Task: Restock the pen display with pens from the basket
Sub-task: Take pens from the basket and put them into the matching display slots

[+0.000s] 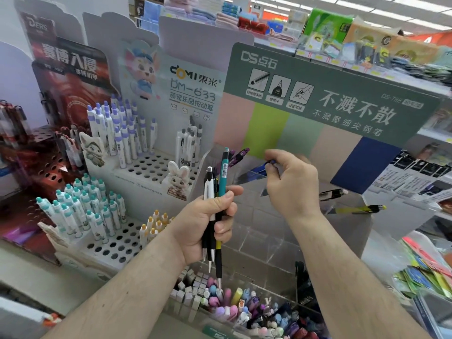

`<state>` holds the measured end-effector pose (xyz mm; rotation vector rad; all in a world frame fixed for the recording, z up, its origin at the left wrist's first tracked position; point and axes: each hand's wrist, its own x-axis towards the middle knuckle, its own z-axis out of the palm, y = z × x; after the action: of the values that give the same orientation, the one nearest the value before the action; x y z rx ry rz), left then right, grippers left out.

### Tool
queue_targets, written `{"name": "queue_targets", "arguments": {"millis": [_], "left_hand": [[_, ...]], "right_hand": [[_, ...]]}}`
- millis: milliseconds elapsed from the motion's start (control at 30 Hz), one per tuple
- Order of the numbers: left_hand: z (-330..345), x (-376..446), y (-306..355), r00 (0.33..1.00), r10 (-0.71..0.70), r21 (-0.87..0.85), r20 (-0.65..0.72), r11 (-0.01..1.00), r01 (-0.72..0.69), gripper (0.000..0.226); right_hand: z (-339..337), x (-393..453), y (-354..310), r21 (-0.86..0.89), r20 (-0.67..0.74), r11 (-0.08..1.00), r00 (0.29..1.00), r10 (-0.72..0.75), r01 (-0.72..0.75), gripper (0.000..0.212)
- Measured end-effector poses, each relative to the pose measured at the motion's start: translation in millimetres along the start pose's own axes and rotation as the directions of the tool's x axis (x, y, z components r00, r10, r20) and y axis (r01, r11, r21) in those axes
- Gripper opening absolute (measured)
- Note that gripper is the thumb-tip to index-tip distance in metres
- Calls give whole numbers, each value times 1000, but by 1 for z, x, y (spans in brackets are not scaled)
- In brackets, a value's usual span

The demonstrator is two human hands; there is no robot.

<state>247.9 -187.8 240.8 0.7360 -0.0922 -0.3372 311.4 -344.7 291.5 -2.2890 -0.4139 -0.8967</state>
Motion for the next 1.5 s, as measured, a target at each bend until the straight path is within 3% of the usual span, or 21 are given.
{"name": "queue_targets", "arguments": {"millis": [100, 167, 233, 333, 433, 533, 700, 767, 900, 1000, 1067, 1200, 1300, 1500], "left_hand": [[0, -2, 0, 1000, -3, 88, -11, 996, 4, 16], [0, -3, 0, 1000, -6, 138, 3, 990, 6, 14], [-1, -3, -1, 1000, -12, 203, 4, 979, 11, 20], [1, -4, -3, 1000, -20, 298, 24, 955, 12, 22], [0, -6, -4, 998, -56, 337, 22, 940, 45, 36], [-4, -9, -5, 998, -61, 260, -9, 964, 61, 45], [4, -6, -9, 999, 6, -23, -54, 1000, -7, 21], [8, -3, -13, 999, 18, -116, -41, 993, -23, 13], [12, 7, -17, 995, 21, -249, 98, 969, 4, 41], [21, 13, -21, 995, -12, -199, 102, 979, 33, 35], [26, 15, -24, 999, -27, -106, 23, 994, 29, 15], [31, 14, -27, 998, -47, -65, -35, 997, 45, 12], [30, 13, -28, 997, -48, -24, -61, 999, 47, 13], [27, 10, -22, 996, -33, 56, -87, 998, 38, 15]], "right_hand": [[-6, 0, -9, -70, -76, 997, 996, -44, 39, 30], [-11, -4, -24, 70, -74, 997, 997, 37, -31, 22], [-12, -8, -38, 271, 94, 938, 976, 197, -216, 12], [-8, -13, -44, 327, 329, 852, 895, 302, -408, 22], [-15, -13, -41, 433, 302, 773, 882, 361, -464, 16], [-34, -9, -34, 608, 189, 652, 880, 437, -454, 8], [-51, -27, -22, 711, 160, 518, 827, 539, -475, 3], [-53, -35, -20, 751, 173, 447, 798, 578, -486, 9], [-62, -44, -17, 818, 138, 377, 785, 604, -434, 17], [-73, -42, -13, 834, -29, 445, 779, 627, -326, 19], [-81, -37, -8, 773, -211, 589, 778, 592, -238, 21], [-79, -27, 12, 513, -400, 839, 814, 421, -181, 21], [-64, -18, 22, 313, -382, 931, 872, 305, -188, 20], [-30, -14, 30, 18, -170, 991, 976, 136, -135, 17]]}}
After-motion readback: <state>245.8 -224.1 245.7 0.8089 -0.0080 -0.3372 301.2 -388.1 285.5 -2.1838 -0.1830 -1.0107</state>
